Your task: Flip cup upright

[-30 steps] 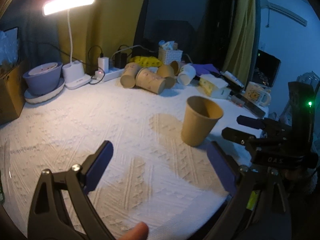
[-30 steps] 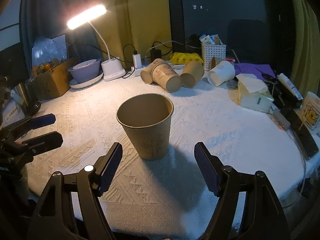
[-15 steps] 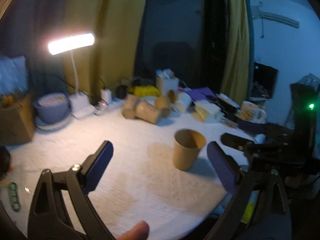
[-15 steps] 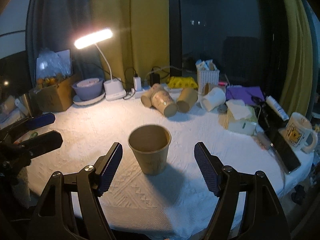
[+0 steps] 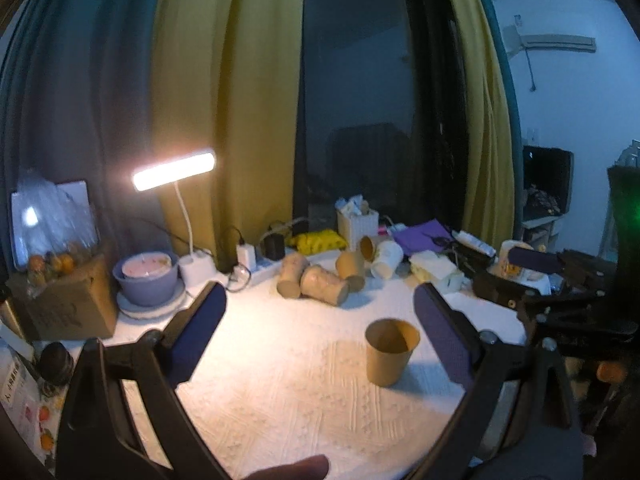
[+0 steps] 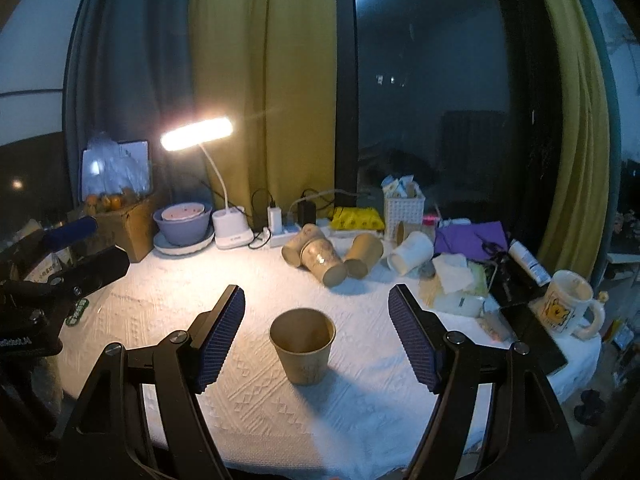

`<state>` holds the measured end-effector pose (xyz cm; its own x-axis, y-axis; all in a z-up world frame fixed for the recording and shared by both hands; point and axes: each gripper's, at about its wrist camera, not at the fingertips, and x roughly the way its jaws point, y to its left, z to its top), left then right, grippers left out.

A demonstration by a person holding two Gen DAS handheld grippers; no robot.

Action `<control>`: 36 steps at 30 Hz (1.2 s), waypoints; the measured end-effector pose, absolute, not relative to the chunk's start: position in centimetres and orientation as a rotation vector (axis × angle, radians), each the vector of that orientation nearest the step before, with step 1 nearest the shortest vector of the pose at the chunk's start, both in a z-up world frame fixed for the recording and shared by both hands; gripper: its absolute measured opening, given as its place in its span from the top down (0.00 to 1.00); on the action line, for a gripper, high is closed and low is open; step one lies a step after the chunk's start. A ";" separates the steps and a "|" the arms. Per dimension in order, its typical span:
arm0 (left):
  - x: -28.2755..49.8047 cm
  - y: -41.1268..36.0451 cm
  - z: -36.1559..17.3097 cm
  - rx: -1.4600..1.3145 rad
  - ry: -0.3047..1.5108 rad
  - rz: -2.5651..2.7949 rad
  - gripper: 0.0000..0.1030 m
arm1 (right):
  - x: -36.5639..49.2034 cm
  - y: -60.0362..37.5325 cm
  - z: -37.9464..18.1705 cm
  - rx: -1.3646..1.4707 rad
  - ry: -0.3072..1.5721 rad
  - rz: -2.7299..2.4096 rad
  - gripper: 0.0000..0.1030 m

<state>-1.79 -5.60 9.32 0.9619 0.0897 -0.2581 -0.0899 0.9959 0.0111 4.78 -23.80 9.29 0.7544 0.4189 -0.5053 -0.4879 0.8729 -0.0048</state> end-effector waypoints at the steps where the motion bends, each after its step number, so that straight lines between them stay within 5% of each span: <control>1: -1.9 -5.6 9.5 -0.002 0.252 0.094 0.07 | 4.6 -23.9 9.7 -0.140 0.506 0.495 0.25; 36: -1.3 -5.8 8.5 -0.014 0.263 0.104 0.07 | 4.2 -24.5 10.2 -0.157 0.496 0.478 0.24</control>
<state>-1.34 -5.76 8.55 0.9604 0.1009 -0.2598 -0.1046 0.9945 -0.0007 4.20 -24.45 10.18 0.7723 0.4017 -0.4922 -0.4766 0.8786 -0.0307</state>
